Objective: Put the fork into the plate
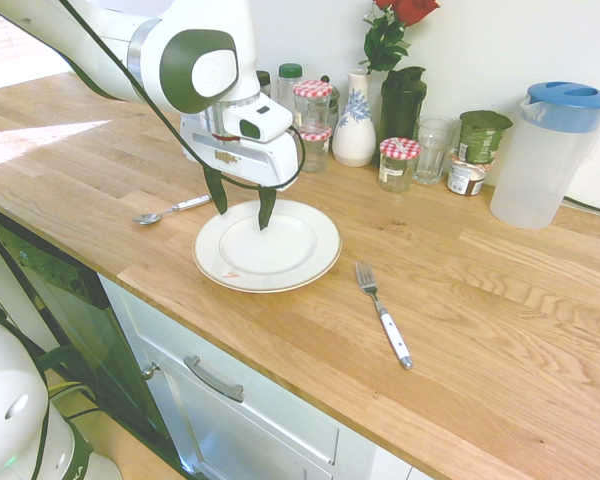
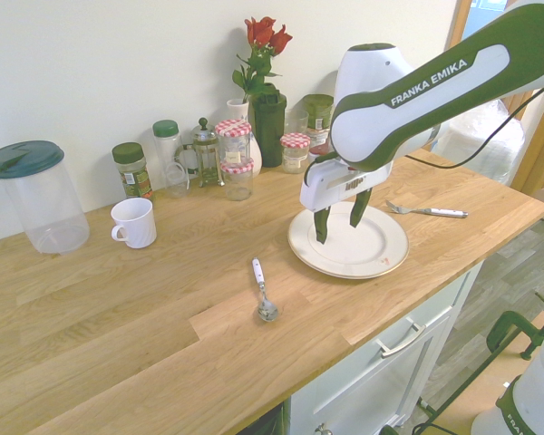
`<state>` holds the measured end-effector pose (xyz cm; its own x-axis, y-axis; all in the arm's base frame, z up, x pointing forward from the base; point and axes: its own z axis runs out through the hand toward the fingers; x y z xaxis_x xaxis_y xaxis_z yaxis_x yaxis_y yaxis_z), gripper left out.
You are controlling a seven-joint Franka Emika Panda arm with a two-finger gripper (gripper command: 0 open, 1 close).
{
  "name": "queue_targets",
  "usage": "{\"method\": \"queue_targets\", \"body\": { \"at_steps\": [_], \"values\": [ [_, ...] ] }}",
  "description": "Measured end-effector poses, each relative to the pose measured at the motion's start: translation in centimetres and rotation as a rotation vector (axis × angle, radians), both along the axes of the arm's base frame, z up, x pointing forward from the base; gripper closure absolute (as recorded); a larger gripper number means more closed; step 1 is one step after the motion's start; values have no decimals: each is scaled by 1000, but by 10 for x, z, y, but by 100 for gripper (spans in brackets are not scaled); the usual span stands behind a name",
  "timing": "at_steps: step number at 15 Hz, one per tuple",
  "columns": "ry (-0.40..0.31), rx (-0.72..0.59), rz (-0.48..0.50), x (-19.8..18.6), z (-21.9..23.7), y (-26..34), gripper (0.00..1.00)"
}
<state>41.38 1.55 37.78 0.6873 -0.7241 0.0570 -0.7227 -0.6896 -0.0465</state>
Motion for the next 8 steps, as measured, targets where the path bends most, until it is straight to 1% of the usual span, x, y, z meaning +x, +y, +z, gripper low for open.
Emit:
{"method": "queue_targets", "body": {
  "at_steps": [2,4,8],
  "values": [
    [17,7,-4,0,-4,0,0],
    [15,10,5,1,-3,-6,0],
    [-29,15,2,-8,22,-50,0]
  ]
}}
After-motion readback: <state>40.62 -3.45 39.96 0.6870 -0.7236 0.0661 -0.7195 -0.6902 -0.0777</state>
